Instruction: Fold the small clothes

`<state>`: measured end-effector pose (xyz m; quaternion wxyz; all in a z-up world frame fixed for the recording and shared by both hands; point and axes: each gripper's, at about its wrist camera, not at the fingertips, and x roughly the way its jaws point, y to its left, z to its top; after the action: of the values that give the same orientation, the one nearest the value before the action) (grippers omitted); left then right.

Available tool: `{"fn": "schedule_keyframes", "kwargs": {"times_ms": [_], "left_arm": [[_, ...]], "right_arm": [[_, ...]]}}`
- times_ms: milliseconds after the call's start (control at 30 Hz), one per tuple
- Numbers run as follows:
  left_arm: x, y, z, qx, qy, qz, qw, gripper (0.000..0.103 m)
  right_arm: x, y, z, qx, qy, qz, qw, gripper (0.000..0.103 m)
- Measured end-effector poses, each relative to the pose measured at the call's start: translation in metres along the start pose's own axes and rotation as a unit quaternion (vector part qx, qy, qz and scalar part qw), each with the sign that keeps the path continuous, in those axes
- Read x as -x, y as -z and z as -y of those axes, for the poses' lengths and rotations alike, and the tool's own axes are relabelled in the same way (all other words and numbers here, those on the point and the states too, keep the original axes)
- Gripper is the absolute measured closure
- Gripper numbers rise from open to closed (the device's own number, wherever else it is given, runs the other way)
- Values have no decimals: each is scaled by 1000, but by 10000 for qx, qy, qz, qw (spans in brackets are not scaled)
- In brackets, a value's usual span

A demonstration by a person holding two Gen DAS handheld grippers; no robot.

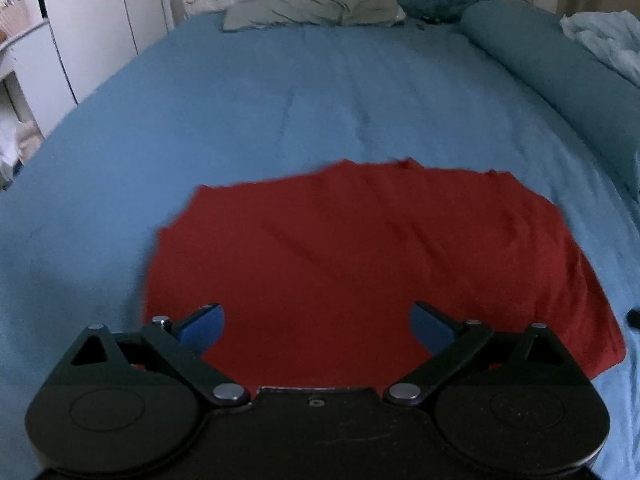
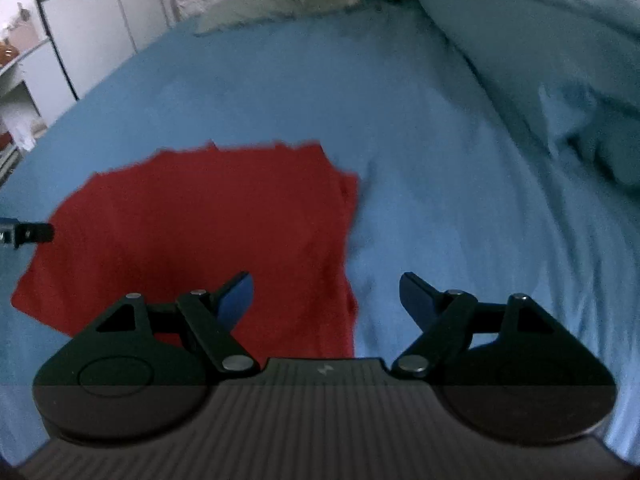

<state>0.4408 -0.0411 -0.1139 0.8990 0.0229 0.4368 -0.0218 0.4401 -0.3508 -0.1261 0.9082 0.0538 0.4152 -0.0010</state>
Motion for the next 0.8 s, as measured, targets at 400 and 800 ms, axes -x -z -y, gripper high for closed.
{"fn": "schedule_keyframes", "kwargs": {"times_ms": [400,800], "left_arm": [[-71,7,31,-148,38,-654,9977,2],[-96,1,24,-121,61,-1171,9930,0]], "right_arm": [[-61,24,-2,-450,142,-59,9989,31],[-43,1,11,-1618,-563,-170,9851,81]]}}
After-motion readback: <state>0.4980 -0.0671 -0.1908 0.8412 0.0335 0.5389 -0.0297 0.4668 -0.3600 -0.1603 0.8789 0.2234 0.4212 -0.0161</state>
